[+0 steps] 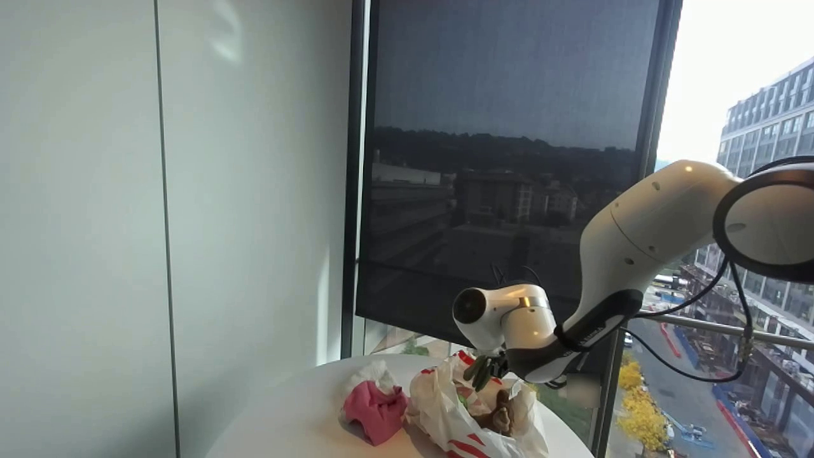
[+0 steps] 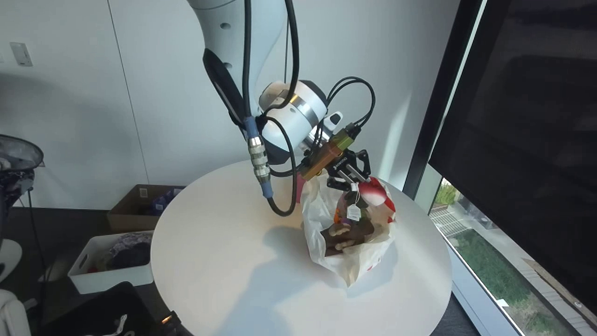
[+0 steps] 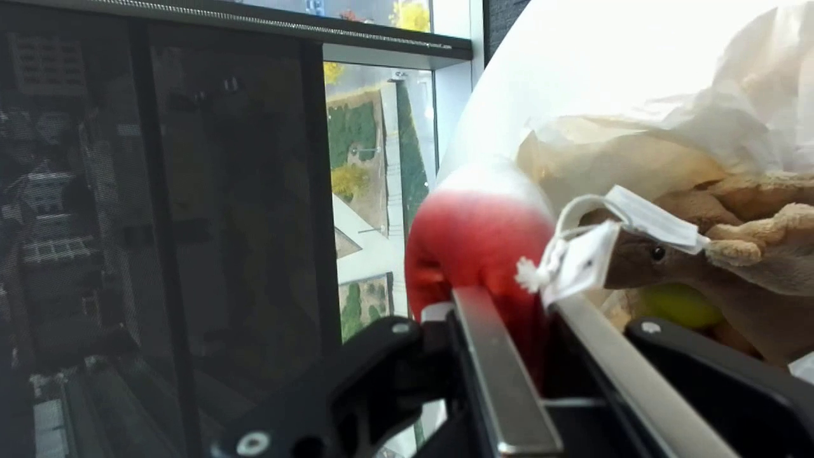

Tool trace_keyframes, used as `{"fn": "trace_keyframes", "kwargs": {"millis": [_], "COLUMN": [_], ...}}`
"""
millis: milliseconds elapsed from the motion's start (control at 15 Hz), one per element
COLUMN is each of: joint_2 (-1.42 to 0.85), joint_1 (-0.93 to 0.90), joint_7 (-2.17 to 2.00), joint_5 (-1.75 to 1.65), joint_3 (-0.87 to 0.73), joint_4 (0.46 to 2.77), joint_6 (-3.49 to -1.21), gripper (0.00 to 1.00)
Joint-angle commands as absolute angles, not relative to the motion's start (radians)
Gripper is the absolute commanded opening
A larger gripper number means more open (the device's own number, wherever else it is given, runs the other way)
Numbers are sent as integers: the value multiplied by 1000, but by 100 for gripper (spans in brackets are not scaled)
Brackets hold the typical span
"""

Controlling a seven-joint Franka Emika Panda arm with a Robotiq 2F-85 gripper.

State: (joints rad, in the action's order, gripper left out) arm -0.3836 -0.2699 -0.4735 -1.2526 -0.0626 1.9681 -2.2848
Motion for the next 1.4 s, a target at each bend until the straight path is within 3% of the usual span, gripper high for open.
{"fn": "trace_keyframes", "kwargs": {"millis": [0, 600, 1000, 1267, 1333], "joint_2": [-473, -591, -641, -668, -671], "joint_1": [-200, -156, -98, -76, -80], "joint_7": [-462, -529, -484, -509, -514], "joint_5": [-1286, -1285, -993, -952, -967], "joint_3": [-13, 25, 67, 63, 50], "joint_4": [1910, 1803, 1802, 1792, 1789], "joint_6": [-2309, -2512, -2702, -2849, -2861], "gripper": [6, 6, 6, 10, 21]}}
